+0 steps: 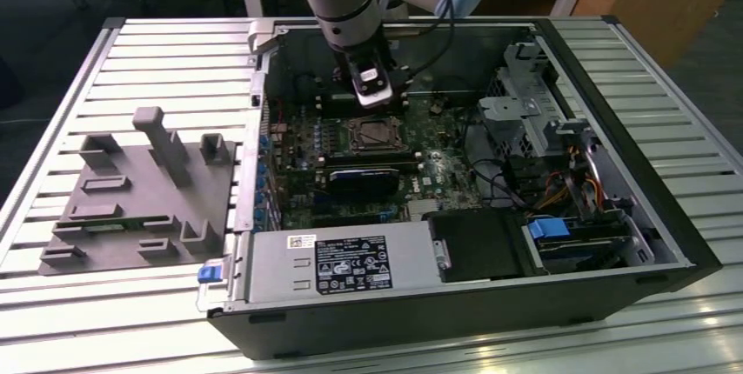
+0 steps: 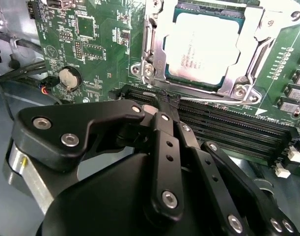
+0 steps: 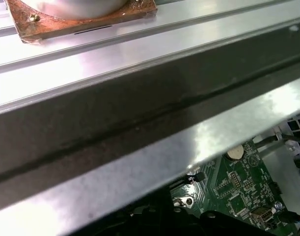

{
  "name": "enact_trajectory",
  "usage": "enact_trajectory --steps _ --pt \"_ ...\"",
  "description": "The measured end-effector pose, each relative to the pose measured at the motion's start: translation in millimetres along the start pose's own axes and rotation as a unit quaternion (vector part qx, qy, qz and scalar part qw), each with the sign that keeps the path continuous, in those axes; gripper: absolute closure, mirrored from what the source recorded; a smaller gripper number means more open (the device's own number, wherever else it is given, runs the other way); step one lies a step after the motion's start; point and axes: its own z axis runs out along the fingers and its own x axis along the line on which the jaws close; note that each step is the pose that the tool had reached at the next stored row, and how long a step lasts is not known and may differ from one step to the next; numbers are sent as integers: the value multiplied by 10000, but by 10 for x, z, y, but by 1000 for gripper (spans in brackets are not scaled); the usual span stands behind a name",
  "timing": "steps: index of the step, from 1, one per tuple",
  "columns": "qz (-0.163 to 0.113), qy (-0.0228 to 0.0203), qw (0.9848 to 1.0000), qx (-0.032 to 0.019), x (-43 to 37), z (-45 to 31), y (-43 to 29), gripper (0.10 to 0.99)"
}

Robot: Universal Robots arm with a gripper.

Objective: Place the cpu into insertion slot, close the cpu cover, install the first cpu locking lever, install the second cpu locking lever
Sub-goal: 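Install the first cpu locking lever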

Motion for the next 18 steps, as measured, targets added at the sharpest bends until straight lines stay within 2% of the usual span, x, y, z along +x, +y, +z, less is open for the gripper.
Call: enact_trajectory --steps 5,15,18 --pt "4 -8 10000 16 6 23 -6 984" --pt "-5 -39 10000 82 13 55 -16 984" --pt "-6 -40 10000 85 14 59 -17 984"
